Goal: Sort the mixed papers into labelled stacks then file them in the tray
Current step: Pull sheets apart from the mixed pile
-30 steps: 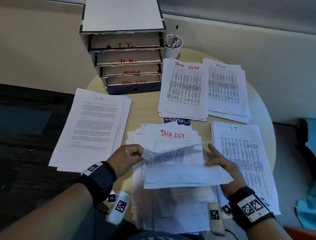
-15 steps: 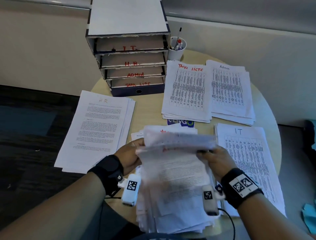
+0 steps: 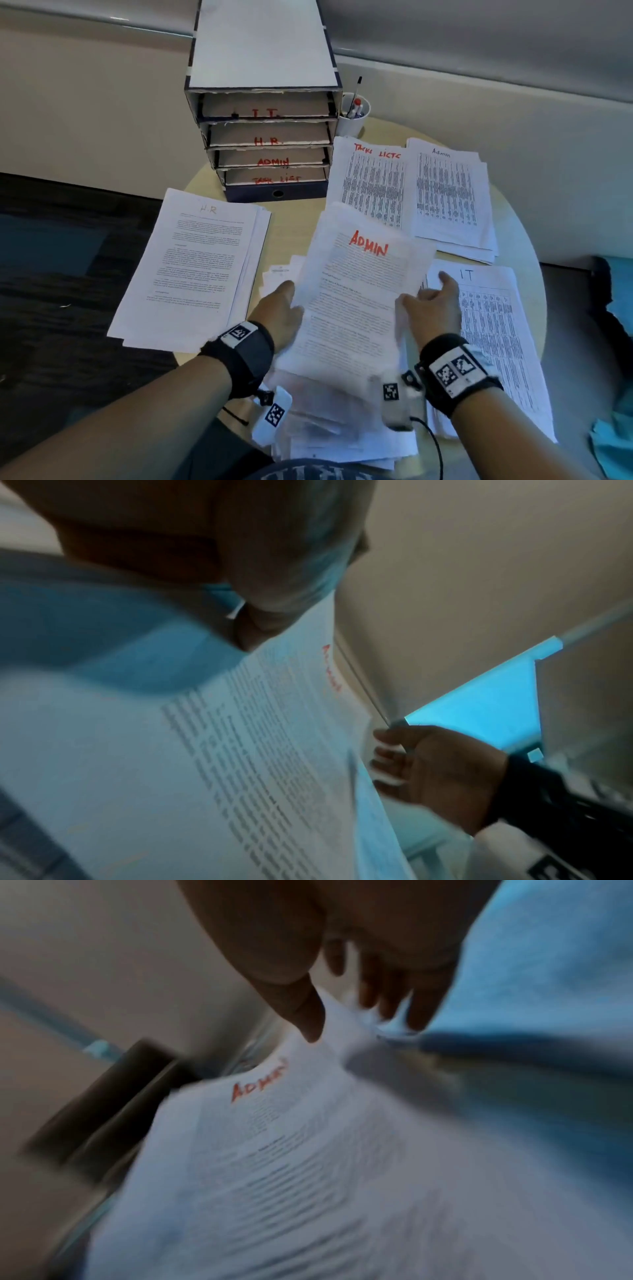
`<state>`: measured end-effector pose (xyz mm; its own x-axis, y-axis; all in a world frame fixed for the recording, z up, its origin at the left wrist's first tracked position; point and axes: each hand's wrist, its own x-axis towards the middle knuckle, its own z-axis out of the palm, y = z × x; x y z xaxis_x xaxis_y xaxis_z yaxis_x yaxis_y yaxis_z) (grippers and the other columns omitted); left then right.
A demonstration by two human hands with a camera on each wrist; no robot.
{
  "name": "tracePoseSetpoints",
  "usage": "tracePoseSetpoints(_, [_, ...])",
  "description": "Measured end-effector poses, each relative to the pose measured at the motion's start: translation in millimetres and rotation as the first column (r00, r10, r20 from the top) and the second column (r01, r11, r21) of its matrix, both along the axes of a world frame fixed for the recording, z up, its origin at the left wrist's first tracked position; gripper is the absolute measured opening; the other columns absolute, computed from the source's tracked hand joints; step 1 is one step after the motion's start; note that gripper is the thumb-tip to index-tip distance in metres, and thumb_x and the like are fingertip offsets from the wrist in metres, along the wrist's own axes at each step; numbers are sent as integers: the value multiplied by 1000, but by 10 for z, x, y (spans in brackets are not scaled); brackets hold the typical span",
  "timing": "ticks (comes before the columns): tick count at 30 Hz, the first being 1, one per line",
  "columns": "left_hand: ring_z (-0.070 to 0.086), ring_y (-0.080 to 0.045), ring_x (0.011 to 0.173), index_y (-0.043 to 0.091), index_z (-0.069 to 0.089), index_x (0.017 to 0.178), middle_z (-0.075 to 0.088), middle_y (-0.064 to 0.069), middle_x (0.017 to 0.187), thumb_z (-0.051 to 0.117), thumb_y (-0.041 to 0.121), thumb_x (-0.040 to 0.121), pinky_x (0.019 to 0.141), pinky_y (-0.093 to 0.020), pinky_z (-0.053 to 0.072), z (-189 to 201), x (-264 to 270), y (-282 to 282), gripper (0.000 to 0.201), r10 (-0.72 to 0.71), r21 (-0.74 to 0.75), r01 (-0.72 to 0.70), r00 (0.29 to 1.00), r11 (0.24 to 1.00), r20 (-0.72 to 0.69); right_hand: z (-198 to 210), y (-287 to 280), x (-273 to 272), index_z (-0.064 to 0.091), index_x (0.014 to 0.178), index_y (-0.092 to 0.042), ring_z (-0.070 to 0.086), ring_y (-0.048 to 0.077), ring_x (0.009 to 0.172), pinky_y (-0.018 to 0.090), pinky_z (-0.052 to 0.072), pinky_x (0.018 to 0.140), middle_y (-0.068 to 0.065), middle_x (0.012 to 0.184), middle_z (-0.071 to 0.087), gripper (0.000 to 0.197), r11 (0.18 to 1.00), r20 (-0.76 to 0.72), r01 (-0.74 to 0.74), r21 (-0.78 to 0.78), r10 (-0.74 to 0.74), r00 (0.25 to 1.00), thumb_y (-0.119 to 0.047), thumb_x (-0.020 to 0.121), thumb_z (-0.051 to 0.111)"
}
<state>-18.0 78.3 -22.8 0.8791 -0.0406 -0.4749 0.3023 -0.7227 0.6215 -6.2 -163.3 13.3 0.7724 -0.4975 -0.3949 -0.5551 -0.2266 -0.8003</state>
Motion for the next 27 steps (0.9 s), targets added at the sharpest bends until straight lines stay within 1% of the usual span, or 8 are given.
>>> tracePoseSetpoints(2, [35,-13,55,20,29,82,38,3,68,40,17,100,50,-31,23,231,65,-16,22,-130,179,108,985,978,116,214,35,-52,29,150,-26,42,25,135,38,35,112,7,150,36,81,889,119,-200,-412,270,955,-12,83,71])
tracePoseSetpoints(4, [41,-16,58,20,31,91,44,1,73,38,13,99,51,-31,28,481,135,-84,13,-308,341,222,924,914,226,453,174,-98,35,147,-26,29,26,145,45,21,119,4,153,36,75,518,76,-395,-759,673,736,-23,81,72])
tracePoseSetpoints(6, [56,-26,73,20,40,107,56,-5,88,40,10,96,61,-35,41,714,174,-178,15,-462,424,313,830,850,313,633,355,-59,43,142,-26,35,25,143,51,15,120,1,145,49,63,118,-173,-489,-864,844,508,-28,84,68])
tracePoseSetpoints(9, [60,-31,92,20,47,118,61,-4,102,42,11,94,74,-36,35,1006,233,-286,26,-589,518,363,713,774,381,875,535,105,55,108,-25,63,26,106,40,40,96,-1,102,67,20,-88,-420,-615,-783,805,420,-20,89,55])
tracePoseSetpoints(13, [56,-25,81,23,52,95,60,1,87,51,29,92,74,-37,37,1211,388,-80,7,-416,513,103,727,852,546,972,249,301,49,78,-23,59,24,76,27,36,60,-4,71,52,17,153,-380,-702,-695,751,540,-17,92,53])
tracePoseSetpoints(18, [44,-26,130,21,34,147,48,-8,140,80,36,74,104,-40,39,931,381,457,88,417,-48,-448,781,893,464,1064,-238,296,61,76,-15,52,16,64,25,36,55,-3,69,57,14,636,-26,-603,-482,678,735,-16,88,68])
tracePoseSetpoints(22, [64,-16,95,14,49,138,67,-5,110,76,28,79,90,-36,44,691,332,316,67,356,-662,-371,920,651,-165,1005,-211,193,67,79,-23,69,21,79,36,56,73,-2,85,74,14,863,299,-482,-153,505,810,-11,87,71])
tracePoseSetpoints(27, [64,-17,113,16,62,126,69,-2,122,56,12,92,99,-37,52,868,409,40,34,446,-701,-149,856,698,261,834,86,72,67,88,-35,70,8,89,31,57,80,-16,90,74,23,926,469,-350,-144,375,799,-12,88,68])
